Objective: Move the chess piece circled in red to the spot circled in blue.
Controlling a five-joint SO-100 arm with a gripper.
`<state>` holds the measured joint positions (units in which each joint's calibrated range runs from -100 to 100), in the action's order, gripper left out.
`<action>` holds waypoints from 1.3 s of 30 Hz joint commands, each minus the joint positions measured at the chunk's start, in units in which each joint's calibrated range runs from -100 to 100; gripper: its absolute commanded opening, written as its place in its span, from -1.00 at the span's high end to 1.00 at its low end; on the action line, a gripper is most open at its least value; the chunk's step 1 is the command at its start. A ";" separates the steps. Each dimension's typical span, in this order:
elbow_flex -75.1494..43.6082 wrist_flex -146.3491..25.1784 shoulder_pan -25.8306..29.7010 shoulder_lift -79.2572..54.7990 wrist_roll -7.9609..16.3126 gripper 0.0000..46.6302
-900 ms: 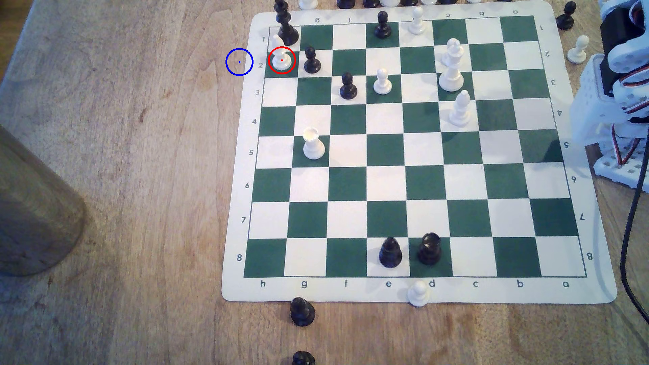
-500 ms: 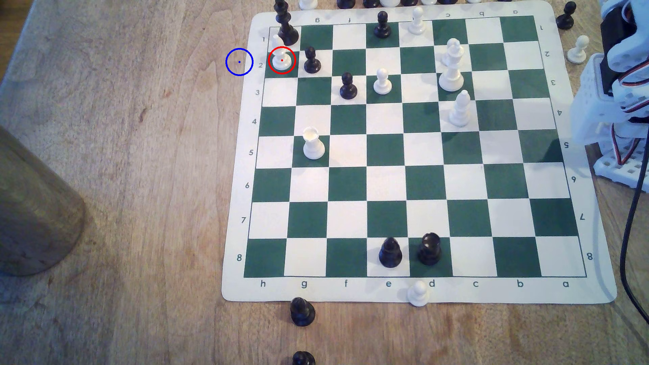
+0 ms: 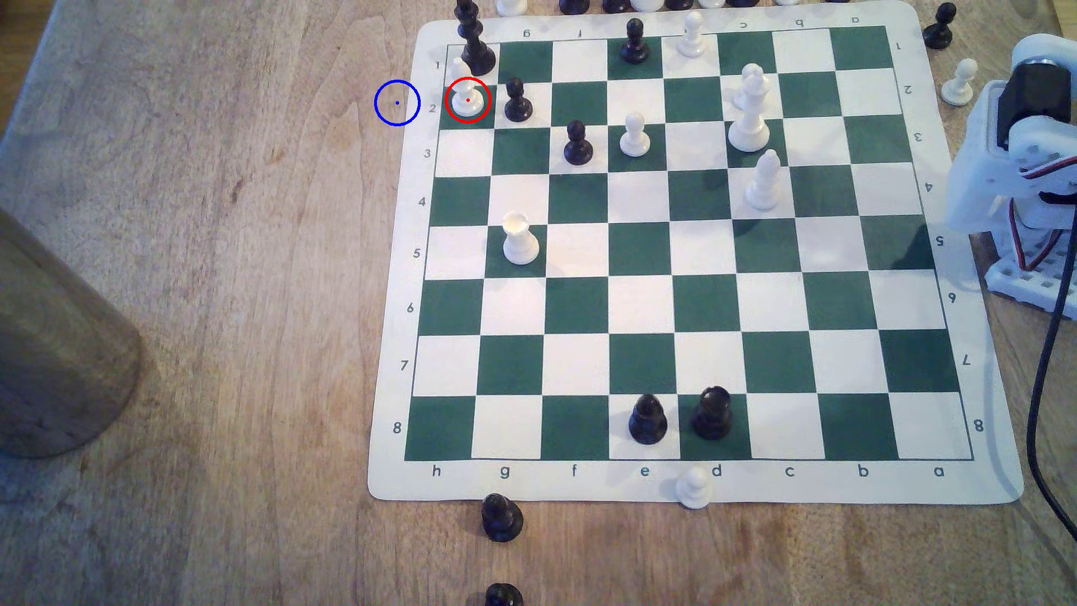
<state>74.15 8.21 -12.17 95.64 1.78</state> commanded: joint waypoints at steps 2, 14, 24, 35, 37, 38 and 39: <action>-9.06 -24.51 -2.42 0.11 0.34 0.99; -14.59 -45.80 -3.20 -8.80 -2.64 0.99; -22.29 -39.17 -5.47 -40.30 -2.30 0.88; -42.42 -41.29 -6.10 -66.78 -0.29 0.81; -46.86 -41.79 -5.47 -71.19 0.63 0.81; -48.50 -42.11 -5.24 -72.81 0.98 0.81; -49.95 -42.44 -5.00 -74.34 1.37 0.82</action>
<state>36.47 -33.23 -17.85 26.69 1.83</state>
